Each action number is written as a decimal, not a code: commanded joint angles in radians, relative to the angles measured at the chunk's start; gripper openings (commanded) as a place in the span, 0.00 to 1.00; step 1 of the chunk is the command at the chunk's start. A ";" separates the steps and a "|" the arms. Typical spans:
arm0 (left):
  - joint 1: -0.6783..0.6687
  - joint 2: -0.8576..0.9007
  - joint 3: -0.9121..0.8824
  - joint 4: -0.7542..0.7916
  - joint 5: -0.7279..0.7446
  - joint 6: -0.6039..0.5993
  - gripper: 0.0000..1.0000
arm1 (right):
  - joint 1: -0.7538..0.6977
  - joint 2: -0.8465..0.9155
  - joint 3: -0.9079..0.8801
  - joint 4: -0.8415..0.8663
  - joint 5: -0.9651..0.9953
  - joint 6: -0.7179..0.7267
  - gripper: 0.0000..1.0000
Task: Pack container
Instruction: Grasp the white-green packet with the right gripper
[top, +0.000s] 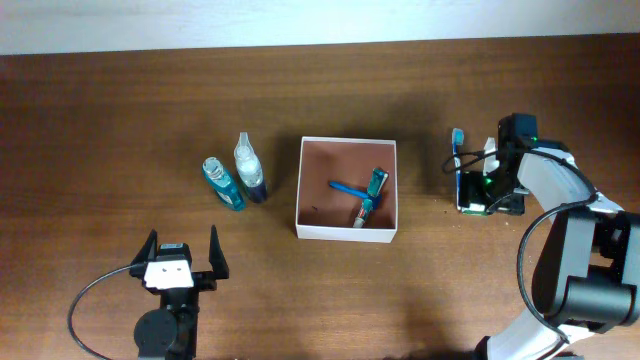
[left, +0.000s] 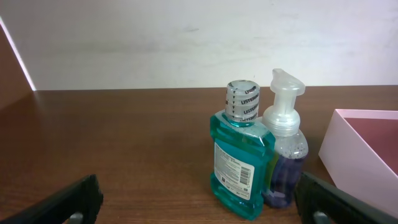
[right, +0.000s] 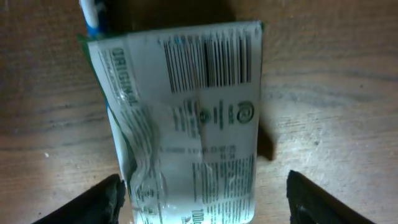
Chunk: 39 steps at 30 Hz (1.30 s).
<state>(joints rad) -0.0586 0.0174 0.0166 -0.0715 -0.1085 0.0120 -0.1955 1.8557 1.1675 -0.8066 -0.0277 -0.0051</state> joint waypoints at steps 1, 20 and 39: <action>0.000 -0.006 -0.008 0.000 0.010 0.019 0.99 | 0.003 -0.002 -0.008 0.011 0.022 -0.004 0.73; 0.000 -0.006 -0.008 0.000 0.010 0.019 1.00 | -0.010 -0.002 -0.078 0.088 0.084 0.018 0.73; 0.000 -0.006 -0.008 0.000 0.010 0.019 1.00 | -0.008 -0.002 -0.002 -0.003 0.031 0.021 0.39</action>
<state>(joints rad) -0.0586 0.0174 0.0166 -0.0719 -0.1085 0.0120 -0.1970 1.8557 1.1217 -0.7891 0.0170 0.0116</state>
